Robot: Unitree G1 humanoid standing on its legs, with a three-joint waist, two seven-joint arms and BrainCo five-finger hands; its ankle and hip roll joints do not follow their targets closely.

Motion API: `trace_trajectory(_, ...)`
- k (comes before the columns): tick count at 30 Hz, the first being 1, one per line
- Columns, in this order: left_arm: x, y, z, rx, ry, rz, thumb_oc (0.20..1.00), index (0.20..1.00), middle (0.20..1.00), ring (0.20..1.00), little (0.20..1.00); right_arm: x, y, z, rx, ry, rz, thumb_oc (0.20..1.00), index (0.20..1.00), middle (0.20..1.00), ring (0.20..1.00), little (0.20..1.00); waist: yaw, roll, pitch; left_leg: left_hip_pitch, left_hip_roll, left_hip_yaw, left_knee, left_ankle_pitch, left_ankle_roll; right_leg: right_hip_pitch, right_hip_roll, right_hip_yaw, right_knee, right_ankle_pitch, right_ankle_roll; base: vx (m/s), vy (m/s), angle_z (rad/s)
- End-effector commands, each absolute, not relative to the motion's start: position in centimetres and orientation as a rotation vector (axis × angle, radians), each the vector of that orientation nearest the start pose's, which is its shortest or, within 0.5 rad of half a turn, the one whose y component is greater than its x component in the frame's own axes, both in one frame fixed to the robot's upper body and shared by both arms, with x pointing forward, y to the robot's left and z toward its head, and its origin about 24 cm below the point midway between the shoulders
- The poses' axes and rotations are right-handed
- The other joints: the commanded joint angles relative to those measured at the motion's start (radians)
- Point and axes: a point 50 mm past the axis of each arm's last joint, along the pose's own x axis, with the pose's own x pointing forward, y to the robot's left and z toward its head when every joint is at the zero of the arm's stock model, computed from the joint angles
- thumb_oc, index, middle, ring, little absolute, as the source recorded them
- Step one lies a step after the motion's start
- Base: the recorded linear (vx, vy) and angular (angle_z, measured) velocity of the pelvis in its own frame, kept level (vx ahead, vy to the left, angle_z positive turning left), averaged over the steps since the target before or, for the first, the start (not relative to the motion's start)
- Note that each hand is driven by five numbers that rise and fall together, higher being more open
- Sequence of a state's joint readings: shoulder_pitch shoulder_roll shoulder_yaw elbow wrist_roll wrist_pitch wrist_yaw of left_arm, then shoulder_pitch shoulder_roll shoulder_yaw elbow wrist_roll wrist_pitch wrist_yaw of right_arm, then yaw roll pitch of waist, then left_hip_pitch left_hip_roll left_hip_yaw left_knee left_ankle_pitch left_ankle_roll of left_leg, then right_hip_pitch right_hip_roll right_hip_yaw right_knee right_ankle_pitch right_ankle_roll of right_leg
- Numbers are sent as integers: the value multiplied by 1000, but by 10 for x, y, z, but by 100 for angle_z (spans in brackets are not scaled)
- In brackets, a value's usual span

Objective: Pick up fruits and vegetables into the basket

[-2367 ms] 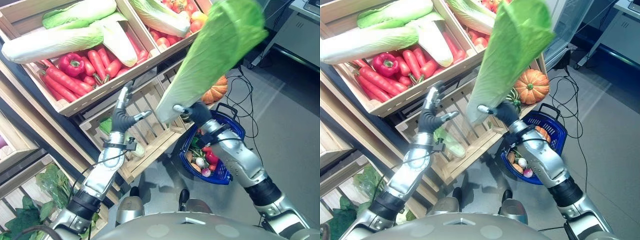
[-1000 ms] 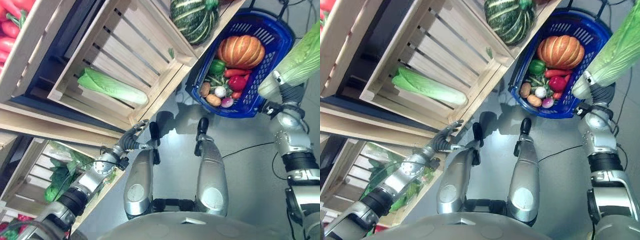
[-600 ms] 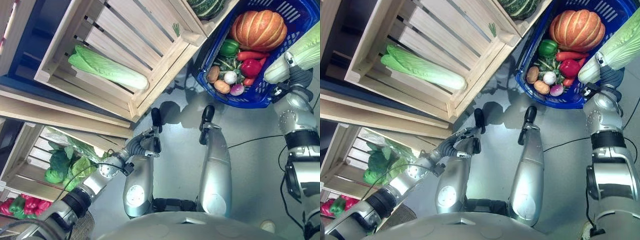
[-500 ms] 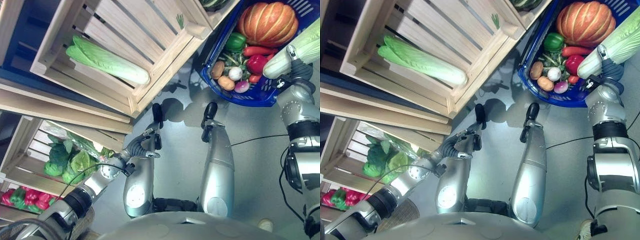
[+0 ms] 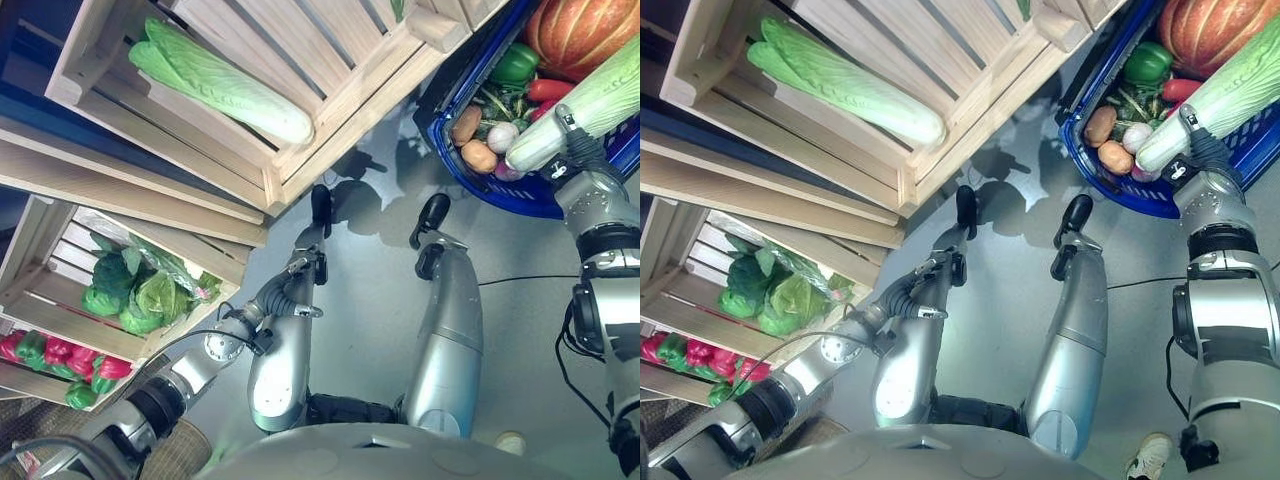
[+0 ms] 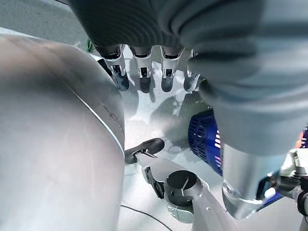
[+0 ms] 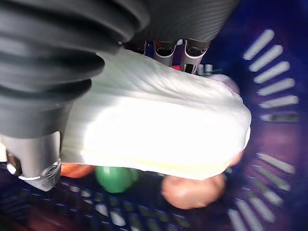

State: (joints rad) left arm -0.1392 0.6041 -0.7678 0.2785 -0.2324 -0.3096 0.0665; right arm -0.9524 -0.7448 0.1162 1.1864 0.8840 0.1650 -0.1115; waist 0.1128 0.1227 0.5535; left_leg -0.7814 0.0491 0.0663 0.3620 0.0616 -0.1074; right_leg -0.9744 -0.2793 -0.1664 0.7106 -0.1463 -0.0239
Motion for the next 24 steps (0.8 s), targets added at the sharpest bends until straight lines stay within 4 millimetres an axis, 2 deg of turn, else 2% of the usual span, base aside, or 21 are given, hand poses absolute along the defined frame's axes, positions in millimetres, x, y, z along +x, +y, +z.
trace_trajectory(1, 207, 115, -14, 390, 55, -689, 1000, 1000, 1000, 1000, 1000, 339, -388, 161, 226, 195, -617, 200, 200, 200, 200, 200, -19, 138, -33, -45, 19, -10, 67, -113, 60, 9, 35, 11, 71, -107, 61, -7, -47, 8)
trace_trajectory(2, 207, 115, -13, 393, 45, -682, 1000, 1000, 1000, 1000, 1000, 337, -389, 157, 235, 209, -642, 231, 231, 231, 231, 231, -17, 137, -33, -48, 18, -14, 69, -114, 62, 7, 36, 10, 72, -106, 61, -4, -58, 7)
trace_trajectory(3, 208, 115, -12, 410, 18, -669, 1000, 1000, 1000, 1000, 1000, 334, -392, 153, 231, 228, -687, 1000, 1000, 1000, 1000, 1000, -15, 134, -33, -50, 17, -18, 73, -116, 65, 9, 38, 8, 72, -106, 60, -1, -53, 6)
trace_trajectory(9, 215, 113, 6, 458, -145, -569, 1000, 1000, 1000, 1000, 1000, 330, -396, 153, 151, 158, -862, 1000, 1000, 1000, 1000, 1000, -12, 127, -33, -25, 13, -24, 62, -117, 66, 41, 43, 2, 52, -96, 64, 0, -3, 2)
trace_trajectory(11, 222, 117, 16, 481, -207, -473, 1000, 1000, 1000, 1000, 1000, 330, -396, 160, 112, 89, -932, 1000, 1000, 1000, 1000, 1000, -17, 128, -33, 3, 11, -23, 50, -114, 63, 68, 44, 3, 41, -94, 66, 2, 92, 0)
trace_trajectory(14, 226, 120, 24, 463, -246, -433, 1000, 1000, 1000, 1000, 1000, 329, -395, 165, 89, 39, -964, 1000, 1000, 1000, 1000, 1000, -24, 125, -33, 27, 9, -18, 37, -111, 60, 91, 45, 2, 27, -92, 67, 4, 100, -1)
trace_trajectory(20, 235, 129, 64, 408, -440, -359, 1000, 1000, 1000, 1000, 1000, 315, -385, 164, 30, -156, -1050, 1000, 1000, 1000, 1000, 1000, -65, 103, -33, 143, 10, -4, -19, -106, 50, 196, 52, 7, -40, -74, 78, 11, 130, -5)
trace_trajectory(21, 236, 131, 72, 407, -476, -347, 1000, 1000, 1000, 1000, 1000, 312, -383, 160, 14, -181, -1044, 1000, 1000, 1000, 1000, 1000, -71, 98, -33, 159, 11, -4, -29, -102, 49, 212, 54, 6, -56, -64, 79, -60, 132, -8)
trace_trajectory(22, 238, 133, 80, 410, -516, -338, 1000, 1000, 1000, 1000, 1000, 309, -382, 161, 9, -214, -1034, 1000, 1000, 1000, 1000, 1000, -75, 96, -33, 158, 16, 6, -44, -75, 54, 213, 54, -6, -79, -31, 73, -58, 107, -12)
trace_trajectory(24, 239, 135, 94, 411, -591, -325, 1000, 1000, 1000, 1000, 1000, 302, -377, 158, -23, -264, -1020, 1000, 1000, 1000, 1000, 1000, -88, 87, -33, 203, 18, 8, -62, -75, 53, 258, 52, -6, -106, -22, 79, -4, 115, -10)
